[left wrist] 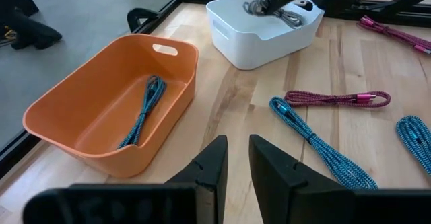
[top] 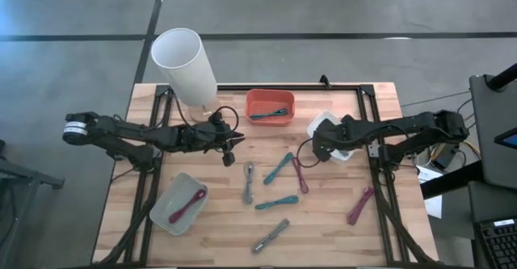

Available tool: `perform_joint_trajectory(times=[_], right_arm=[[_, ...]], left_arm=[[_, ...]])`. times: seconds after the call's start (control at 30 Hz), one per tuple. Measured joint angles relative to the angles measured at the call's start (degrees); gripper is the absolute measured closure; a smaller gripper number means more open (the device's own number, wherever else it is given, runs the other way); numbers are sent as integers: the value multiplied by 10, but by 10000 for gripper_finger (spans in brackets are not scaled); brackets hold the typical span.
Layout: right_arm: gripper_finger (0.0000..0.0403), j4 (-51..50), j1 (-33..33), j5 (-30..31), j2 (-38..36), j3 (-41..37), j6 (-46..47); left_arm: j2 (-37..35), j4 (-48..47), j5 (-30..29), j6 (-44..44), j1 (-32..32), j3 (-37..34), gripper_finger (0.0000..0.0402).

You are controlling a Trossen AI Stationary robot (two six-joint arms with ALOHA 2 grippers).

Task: Pick & Place USB Port
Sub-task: Put the middle right white and black charger cable into the white bin

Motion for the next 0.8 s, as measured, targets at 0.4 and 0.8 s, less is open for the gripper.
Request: perform_joint_trajectory(times=[0.4,0.8], right_arm=[[385,0,-36,-24,87,0,-11],[376,13,-44,-24,147,0,-17]], left_arm=[[0,-3,0,-3,0,0,333],[0,-4,0,-4,0,0,333]])
